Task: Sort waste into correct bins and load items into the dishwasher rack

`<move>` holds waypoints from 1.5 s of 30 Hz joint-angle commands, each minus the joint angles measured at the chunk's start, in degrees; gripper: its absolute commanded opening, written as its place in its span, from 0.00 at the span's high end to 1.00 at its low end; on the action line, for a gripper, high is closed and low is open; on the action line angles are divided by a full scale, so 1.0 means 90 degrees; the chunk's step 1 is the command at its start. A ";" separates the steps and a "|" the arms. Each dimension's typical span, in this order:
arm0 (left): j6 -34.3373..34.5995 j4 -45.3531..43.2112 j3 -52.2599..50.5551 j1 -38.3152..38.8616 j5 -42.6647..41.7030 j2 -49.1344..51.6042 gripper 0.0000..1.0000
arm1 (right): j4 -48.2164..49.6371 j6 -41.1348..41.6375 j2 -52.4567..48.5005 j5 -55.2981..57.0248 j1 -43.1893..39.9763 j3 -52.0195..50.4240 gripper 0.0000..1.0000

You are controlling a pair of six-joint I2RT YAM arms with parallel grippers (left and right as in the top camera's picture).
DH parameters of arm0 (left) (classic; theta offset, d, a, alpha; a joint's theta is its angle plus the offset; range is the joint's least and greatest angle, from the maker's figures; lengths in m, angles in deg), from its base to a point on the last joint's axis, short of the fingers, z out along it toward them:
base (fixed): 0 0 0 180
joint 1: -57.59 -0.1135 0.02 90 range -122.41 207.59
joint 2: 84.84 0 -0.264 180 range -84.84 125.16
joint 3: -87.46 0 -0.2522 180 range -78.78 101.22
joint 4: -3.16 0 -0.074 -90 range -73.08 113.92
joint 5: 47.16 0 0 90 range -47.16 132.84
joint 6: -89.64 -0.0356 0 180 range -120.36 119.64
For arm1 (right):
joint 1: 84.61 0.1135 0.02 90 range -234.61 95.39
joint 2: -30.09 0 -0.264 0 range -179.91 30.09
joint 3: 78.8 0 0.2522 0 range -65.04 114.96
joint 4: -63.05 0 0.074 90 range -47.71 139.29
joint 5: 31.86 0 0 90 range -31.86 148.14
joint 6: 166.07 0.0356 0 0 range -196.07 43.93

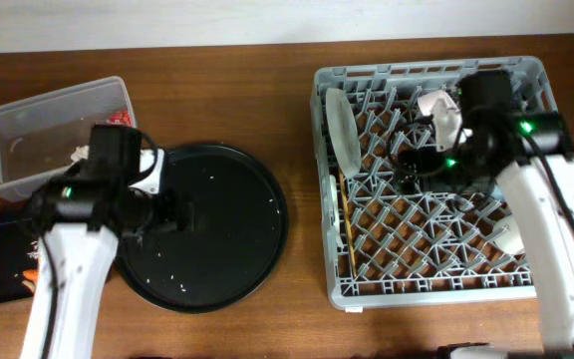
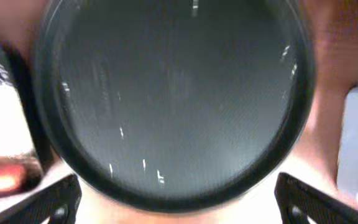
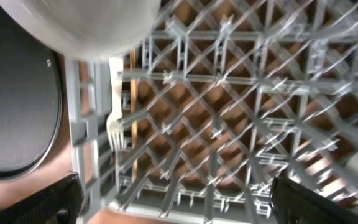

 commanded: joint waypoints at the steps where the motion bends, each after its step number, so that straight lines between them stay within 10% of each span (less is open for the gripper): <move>1: -0.0121 -0.0661 -0.0833 -0.0005 0.0124 -0.1275 0.01 | 0.0542 0.0121 0.1122 0.0245 -0.0019 -0.0704 0.01; 12: 0.0641 -0.1919 -0.3344 -0.0005 0.0590 -0.4320 0.01 | 0.1715 0.0168 0.4906 0.1222 -0.0019 -0.3436 0.01; 34: 0.0641 -0.1887 -0.3351 -0.0005 0.0593 -0.4320 0.01 | 0.1382 0.0165 0.5413 0.1224 -0.0019 -0.3453 0.01; 45: 0.0641 -0.1887 -0.3351 -0.0005 0.0593 -0.4320 0.01 | 0.3713 0.0170 0.8694 0.1049 0.0102 -0.6217 0.01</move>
